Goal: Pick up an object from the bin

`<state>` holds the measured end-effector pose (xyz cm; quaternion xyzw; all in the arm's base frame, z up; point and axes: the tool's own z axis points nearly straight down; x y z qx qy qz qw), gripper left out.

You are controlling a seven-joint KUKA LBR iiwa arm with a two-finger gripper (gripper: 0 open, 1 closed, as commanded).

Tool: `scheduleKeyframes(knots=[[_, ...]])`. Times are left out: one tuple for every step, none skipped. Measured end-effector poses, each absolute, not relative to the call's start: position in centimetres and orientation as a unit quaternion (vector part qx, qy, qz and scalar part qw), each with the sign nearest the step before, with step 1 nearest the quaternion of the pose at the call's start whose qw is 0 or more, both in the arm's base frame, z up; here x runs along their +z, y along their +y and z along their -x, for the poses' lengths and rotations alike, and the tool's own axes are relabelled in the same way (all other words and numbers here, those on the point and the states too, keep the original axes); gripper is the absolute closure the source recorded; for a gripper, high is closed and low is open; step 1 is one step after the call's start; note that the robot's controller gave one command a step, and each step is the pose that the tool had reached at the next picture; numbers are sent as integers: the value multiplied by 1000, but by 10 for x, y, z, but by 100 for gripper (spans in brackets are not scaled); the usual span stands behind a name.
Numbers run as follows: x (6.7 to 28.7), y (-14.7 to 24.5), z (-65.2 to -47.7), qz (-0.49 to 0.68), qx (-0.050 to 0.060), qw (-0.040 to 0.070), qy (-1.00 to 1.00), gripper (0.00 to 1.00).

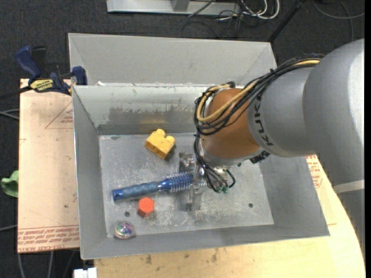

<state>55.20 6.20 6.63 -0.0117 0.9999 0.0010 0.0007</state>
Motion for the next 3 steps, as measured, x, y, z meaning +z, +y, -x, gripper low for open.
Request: scheduleKeyframes(knots=[[68, 62, -553, 11, 1, 2, 1000, 100], [79, 62, -553, 11, 1, 1, 1000, 100], [151, 63, -555, 11, 1, 4, 1000, 100]])
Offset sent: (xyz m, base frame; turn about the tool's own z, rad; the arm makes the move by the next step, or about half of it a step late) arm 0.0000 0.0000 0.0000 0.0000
